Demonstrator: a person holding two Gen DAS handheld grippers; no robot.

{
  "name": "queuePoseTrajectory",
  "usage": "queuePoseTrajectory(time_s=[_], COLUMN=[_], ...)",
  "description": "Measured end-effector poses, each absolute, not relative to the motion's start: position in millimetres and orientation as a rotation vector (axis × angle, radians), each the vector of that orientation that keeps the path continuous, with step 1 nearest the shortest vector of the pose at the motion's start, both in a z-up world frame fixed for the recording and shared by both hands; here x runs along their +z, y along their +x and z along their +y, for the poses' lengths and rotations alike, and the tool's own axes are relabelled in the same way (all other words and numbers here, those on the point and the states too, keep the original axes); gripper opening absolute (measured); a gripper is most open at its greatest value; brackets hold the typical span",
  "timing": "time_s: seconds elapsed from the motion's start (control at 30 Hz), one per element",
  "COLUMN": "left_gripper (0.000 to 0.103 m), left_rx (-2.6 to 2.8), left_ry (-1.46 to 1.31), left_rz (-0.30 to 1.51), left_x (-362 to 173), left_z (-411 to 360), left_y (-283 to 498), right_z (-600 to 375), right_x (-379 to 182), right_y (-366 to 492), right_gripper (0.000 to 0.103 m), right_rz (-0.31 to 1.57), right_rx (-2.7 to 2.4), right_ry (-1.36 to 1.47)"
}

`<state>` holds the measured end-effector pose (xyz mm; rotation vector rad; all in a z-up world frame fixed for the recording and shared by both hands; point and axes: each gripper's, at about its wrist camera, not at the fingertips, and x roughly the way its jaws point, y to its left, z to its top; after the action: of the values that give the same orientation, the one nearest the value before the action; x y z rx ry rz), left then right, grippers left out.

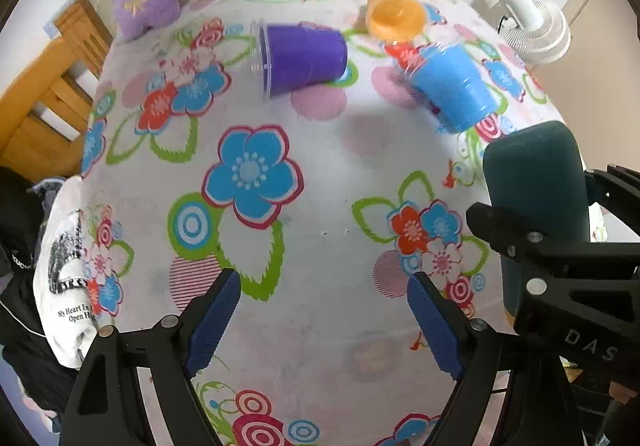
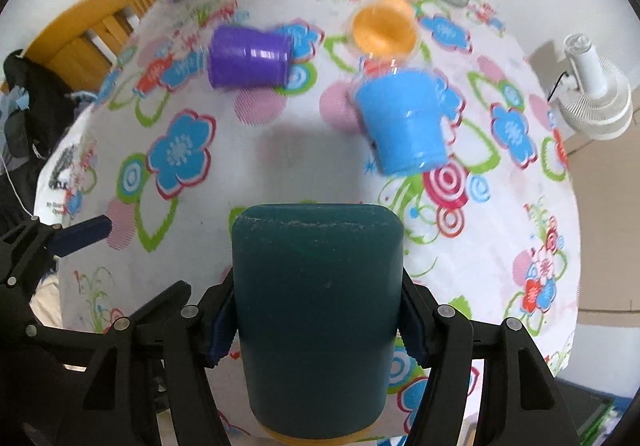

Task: Flip cup upside down
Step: 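Rotate the held teal cup with the right gripper so its base points up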

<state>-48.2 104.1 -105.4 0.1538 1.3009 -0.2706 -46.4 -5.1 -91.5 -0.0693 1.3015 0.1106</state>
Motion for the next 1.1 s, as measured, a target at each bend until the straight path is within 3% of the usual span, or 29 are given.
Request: queuePoseTrajectory(time_s=[0.5,1.1], left_gripper=[0.087,0.087], left_rx=[-0.256,-0.293], left_ry=[0.166,0.190], left_rz=[1.168,1.154], left_x=[-74.4,-107.3], left_z=[107.3,103.1], left_y=[-74.1,-83.9], right_z=[-16.4,-23.2], right_x=[-57.5,-83.8], right_y=[-66.3,-91.8], right_gripper=[0.068,0.069], right_rz=[1.018,0.782], right_rx=[0.138,0.191], right_ry=[-0.054,0.037])
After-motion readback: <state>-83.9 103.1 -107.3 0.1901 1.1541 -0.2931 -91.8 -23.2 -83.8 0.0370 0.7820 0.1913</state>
